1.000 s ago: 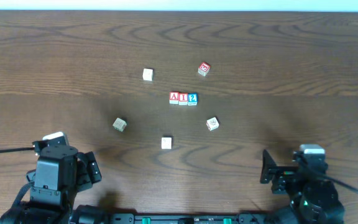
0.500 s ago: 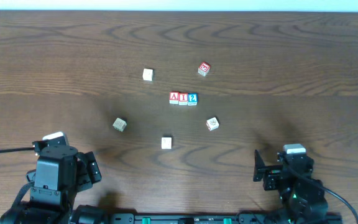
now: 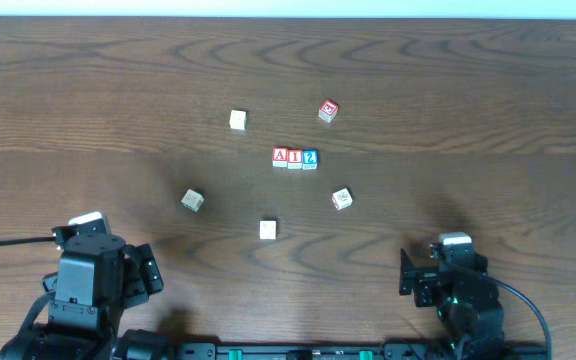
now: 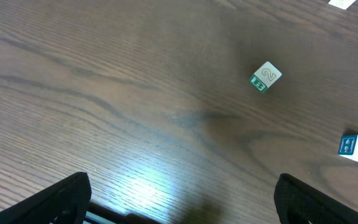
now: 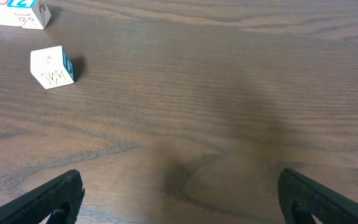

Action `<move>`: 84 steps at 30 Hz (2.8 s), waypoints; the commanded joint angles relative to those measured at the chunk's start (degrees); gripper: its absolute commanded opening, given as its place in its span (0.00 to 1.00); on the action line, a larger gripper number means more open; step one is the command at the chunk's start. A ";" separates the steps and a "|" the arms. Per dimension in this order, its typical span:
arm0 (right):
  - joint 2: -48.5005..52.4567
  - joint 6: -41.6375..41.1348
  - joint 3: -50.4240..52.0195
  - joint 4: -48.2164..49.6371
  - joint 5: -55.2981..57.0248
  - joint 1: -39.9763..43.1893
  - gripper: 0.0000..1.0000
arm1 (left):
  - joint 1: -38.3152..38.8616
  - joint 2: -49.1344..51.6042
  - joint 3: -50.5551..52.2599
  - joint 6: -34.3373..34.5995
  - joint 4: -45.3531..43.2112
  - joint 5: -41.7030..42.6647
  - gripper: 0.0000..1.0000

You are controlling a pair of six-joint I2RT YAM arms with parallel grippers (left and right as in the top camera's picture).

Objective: Spell out Ai2

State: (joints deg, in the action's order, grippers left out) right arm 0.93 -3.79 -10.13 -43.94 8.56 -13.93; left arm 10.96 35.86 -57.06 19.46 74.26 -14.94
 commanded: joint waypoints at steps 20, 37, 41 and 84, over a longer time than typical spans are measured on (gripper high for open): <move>-0.59 0.87 0.48 0.02 -0.44 0.57 0.99 | -0.17 -0.13 -0.24 0.24 -0.04 -0.04 0.95; -0.61 0.87 0.48 0.02 -0.44 0.57 0.99 | -0.55 -7.26 0.11 0.24 -3.37 1.03 0.95; -0.61 0.87 0.48 0.02 -0.44 0.57 0.99 | -3.34 -14.80 3.91 -2.95 -12.00 0.52 0.95; -0.59 0.87 0.48 0.02 -0.44 0.57 0.99 | -8.74 -35.65 46.88 -1.16 -28.02 4.55 0.95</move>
State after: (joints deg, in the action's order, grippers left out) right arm 0.93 -3.60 -10.09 -43.86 8.34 -13.82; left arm 2.61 0.62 -12.03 17.06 45.32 -10.66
